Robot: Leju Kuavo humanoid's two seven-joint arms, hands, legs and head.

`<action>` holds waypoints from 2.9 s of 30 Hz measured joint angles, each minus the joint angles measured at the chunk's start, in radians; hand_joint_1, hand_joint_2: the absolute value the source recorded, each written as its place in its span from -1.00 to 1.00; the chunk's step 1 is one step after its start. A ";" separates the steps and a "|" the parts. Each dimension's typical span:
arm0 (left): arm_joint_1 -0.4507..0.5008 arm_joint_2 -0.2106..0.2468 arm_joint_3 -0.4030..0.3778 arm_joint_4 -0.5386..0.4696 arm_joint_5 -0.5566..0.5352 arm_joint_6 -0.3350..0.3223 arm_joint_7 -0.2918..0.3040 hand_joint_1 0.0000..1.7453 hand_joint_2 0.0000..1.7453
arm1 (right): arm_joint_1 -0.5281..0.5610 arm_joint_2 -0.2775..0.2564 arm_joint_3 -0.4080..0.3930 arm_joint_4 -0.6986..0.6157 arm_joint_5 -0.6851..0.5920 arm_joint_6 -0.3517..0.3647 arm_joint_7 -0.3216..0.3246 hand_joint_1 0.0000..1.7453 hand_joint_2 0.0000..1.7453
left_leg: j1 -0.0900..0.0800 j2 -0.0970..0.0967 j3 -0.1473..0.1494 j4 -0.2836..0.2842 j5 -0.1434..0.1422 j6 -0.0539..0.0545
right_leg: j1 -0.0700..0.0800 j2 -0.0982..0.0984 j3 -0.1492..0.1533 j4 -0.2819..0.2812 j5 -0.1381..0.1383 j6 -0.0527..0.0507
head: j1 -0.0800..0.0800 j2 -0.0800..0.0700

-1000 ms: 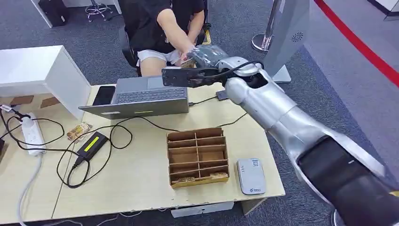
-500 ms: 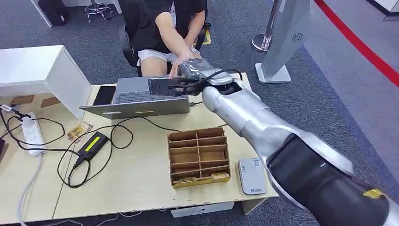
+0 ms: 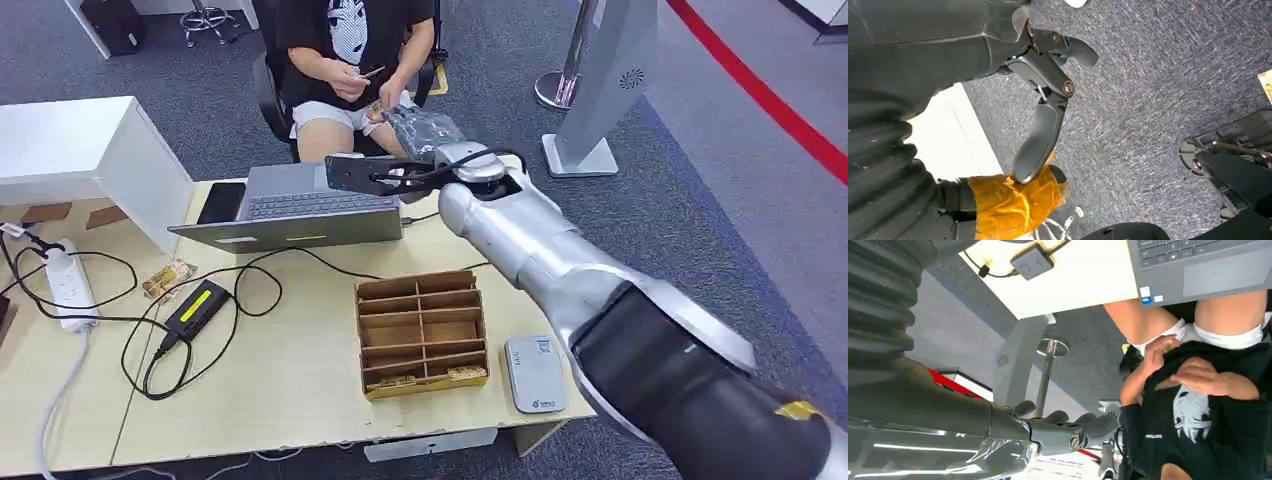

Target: Pass the card to the sensor for recognition and then transmit it.

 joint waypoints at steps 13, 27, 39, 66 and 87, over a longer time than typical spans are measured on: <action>0.037 0.000 0.022 0.000 0.045 0.022 -0.048 -1.00 1.00 | 0.231 -0.202 -0.198 -0.532 0.153 -0.320 -0.085 -1.00 1.00 | 0.000 -0.004 0.001 0.000 -0.001 0.000 | 0.000 -0.003 0.002 -0.002 -0.001 0.001 | 0.000 0.000; 0.107 0.003 0.125 0.001 0.101 0.073 -0.090 -1.00 1.00 | 1.173 -0.563 -0.411 -1.385 0.305 -0.568 -0.399 -1.00 1.00 | 0.000 -0.005 0.001 0.000 -0.010 0.005 | 0.000 -0.006 0.005 -0.006 -0.007 0.004 | 0.000 0.000; 0.088 0.007 0.143 0.001 0.060 0.071 -0.072 -1.00 1.00 | 1.198 -0.676 -0.300 -1.486 0.251 -0.289 -0.478 -1.00 1.00 | 0.000 -0.003 0.002 0.000 -0.008 0.005 | 0.000 -0.005 0.006 -0.005 -0.005 0.004 | 0.000 0.000; 0.070 0.001 0.144 0.001 0.021 0.052 -0.058 -1.00 1.00 | 0.997 -0.607 -0.052 -1.037 0.409 -0.337 -0.269 -1.00 1.00 | 0.000 -0.003 0.002 0.000 -0.007 0.004 | 0.000 -0.005 0.006 -0.005 -0.005 0.004 | 0.000 0.000; 0.082 0.000 0.188 0.001 0.028 0.068 -0.059 -1.00 1.00 | 1.132 -0.597 -0.094 -1.102 0.540 -0.519 -0.103 -1.00 1.00 | 0.000 -0.004 0.002 0.000 -0.007 0.004 | 0.000 -0.006 0.006 -0.005 -0.006 0.005 | 0.000 0.000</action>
